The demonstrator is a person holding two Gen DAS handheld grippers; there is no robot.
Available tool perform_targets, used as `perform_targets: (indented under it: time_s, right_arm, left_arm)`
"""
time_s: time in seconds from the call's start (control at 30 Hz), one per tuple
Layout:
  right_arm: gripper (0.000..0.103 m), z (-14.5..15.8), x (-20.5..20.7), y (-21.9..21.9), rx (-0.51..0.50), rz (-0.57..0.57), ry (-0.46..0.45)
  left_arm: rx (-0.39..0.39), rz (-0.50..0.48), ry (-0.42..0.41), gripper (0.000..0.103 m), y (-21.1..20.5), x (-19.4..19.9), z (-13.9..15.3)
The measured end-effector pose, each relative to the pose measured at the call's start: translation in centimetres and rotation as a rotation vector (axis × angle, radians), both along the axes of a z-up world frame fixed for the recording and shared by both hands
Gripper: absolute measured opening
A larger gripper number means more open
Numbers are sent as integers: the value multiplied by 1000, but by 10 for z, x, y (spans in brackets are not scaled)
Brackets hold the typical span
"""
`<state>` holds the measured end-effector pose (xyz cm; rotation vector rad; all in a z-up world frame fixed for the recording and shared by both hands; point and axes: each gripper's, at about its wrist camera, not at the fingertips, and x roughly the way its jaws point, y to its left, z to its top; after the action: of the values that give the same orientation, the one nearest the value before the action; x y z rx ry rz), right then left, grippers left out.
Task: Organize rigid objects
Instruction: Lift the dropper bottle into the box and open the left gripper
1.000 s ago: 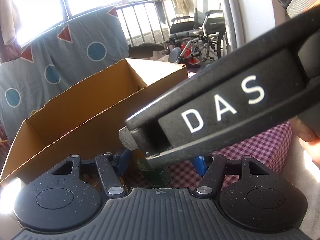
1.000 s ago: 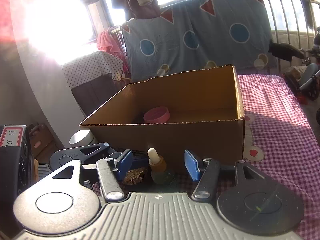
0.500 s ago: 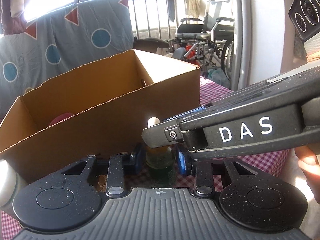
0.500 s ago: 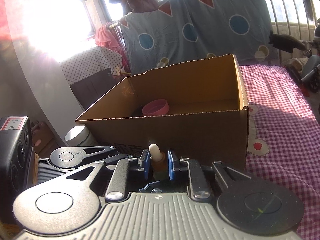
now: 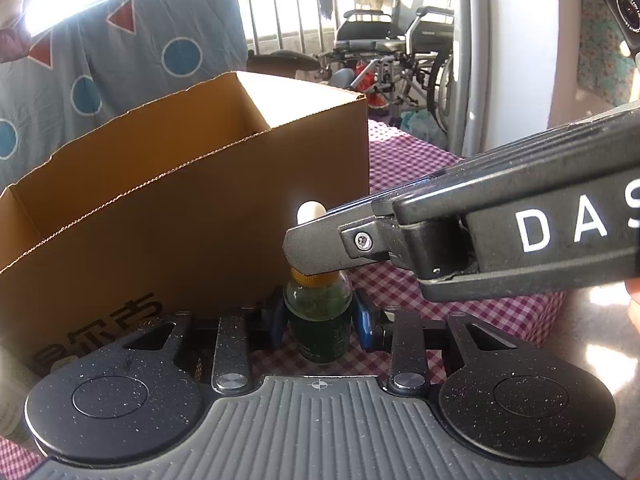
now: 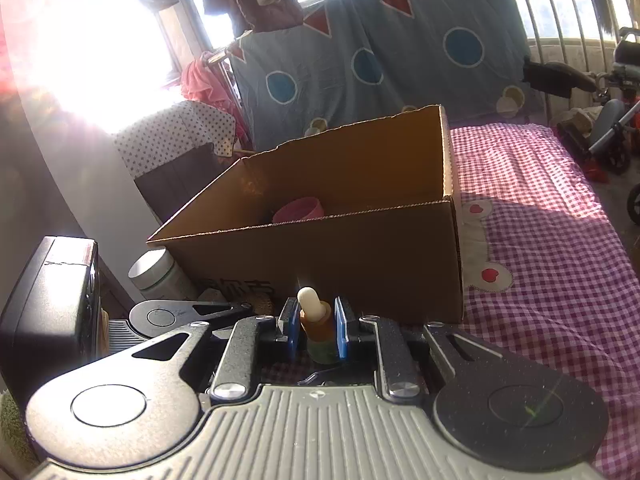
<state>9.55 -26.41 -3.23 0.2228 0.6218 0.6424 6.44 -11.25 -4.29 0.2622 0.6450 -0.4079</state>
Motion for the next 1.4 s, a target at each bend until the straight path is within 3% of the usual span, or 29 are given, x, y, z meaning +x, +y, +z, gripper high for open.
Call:
perform_targets:
  time_s: [0.33,0.5,0.67,0.83,0.97,1.2,1.4]
  right_arm:
    - [20,14,-12,-2,8,-8,-4]
    - [20,55,-25,3,37,22,-63]
    - [20,103,-13,13,74,88,-130]
    - [20,135,38,30,74,152,-108]
    - [20,141,97,48,43,182,-31]
    - [20,108,193,73,1,212,136]
    - [20,80,241,86,-27,218,192]
  left_arm:
    - [-41,-10,-1,31,10,-15,18]
    - [-47,6,-66,31,21,-30,57]
    - [-61,35,-106,31,37,-17,106]
    - [-79,75,-45,31,50,33,135]
    - [-82,138,38,31,54,82,133]
    - [-123,279,197,31,65,150,98]
    - [-123,348,275,31,74,189,80]
